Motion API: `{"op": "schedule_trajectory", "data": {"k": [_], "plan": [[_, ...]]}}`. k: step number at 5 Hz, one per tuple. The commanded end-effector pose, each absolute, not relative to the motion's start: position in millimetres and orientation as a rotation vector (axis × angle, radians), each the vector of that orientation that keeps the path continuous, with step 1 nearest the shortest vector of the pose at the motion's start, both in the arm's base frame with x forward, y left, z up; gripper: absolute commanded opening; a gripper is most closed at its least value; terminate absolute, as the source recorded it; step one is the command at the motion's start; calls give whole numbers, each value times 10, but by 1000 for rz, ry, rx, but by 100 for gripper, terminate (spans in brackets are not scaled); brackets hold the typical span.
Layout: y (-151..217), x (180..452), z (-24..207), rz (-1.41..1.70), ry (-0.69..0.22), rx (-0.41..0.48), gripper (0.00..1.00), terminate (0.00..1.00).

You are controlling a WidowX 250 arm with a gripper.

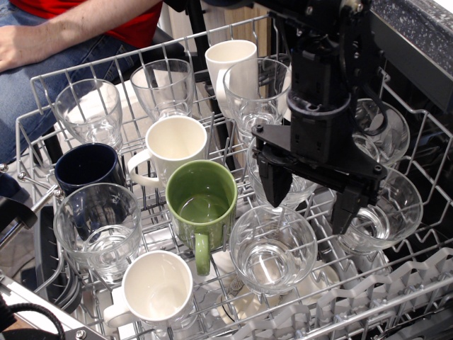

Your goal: Pick up green mug

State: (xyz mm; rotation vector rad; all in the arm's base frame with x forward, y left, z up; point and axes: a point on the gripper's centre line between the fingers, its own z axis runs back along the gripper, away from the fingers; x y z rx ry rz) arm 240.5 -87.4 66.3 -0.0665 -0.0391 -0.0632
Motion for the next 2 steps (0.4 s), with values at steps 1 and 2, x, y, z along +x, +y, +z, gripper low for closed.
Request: {"op": "schedule_trajectory", "data": {"k": [1,2], "plan": [[-874,2405,663,-63,-39,-67,100,0],[-747,2576,586,-28,-53,-48,100,0]]}}
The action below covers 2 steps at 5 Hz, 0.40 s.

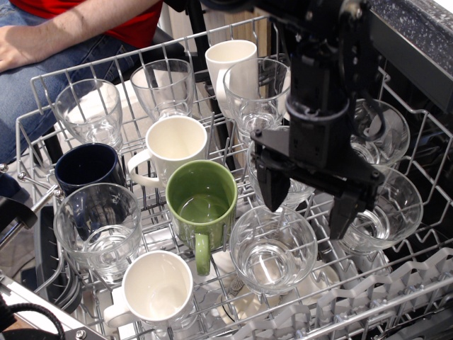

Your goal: Pick up green mug

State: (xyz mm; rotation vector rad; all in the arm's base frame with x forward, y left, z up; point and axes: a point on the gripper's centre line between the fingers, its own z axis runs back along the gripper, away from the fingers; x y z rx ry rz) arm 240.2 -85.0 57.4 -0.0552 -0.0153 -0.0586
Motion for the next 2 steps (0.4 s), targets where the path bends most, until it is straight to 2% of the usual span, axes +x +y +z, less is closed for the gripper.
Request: {"op": "schedule_trajectory", "data": {"k": [1,2], "plan": [[-531,2658,617,-23,-81,-42,100,0],[-355,2783,590,-42,-93,-11,100,0]]}}
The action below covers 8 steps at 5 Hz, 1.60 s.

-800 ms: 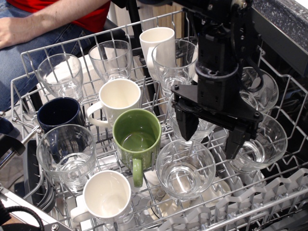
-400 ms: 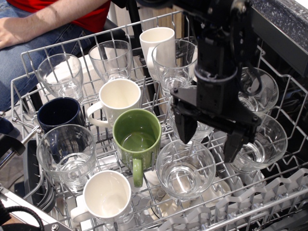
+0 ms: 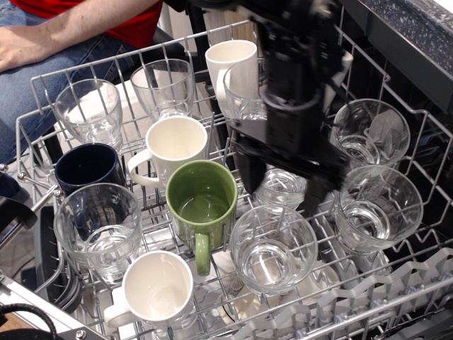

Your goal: Pick up green mug

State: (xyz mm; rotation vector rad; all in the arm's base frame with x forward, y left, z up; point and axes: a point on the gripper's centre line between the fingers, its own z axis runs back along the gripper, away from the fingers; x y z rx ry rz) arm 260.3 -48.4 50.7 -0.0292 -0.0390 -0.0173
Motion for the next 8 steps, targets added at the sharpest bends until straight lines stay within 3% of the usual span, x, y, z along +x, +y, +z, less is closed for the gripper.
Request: {"op": "schedule_trajectory", "data": {"k": [1,2,6,8], "plan": [[-137,2862,581,-65,-105,2,100,0],[31,2918,552,-71,-117,-9,100,0],[813,3266,217,-165,-196,148,100,0],[1013,3209,-109,-222,-215,190,100,0]]}}
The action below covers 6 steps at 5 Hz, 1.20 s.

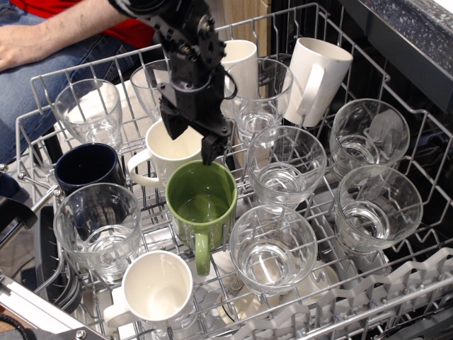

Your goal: Pick up green mug

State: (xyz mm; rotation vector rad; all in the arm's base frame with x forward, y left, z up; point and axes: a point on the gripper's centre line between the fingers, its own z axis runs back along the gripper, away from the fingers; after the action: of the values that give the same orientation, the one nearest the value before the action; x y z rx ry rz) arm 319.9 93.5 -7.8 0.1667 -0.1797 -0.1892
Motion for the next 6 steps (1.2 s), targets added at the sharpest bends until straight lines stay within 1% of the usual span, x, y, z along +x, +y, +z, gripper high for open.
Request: {"op": "schedule_trajectory", "data": {"k": [1,2,3,5,6], "plan": [[1022,3163,-203,-241,-218,162,100,0],[990,3137,-293,-237,-212,169,100,0],[984,3138,-443,-226,-245,179,100,0],[999,3158,-605,-196,-255,157,100,0],[966,3164,-573,-176,-237,149,0,0]]}}
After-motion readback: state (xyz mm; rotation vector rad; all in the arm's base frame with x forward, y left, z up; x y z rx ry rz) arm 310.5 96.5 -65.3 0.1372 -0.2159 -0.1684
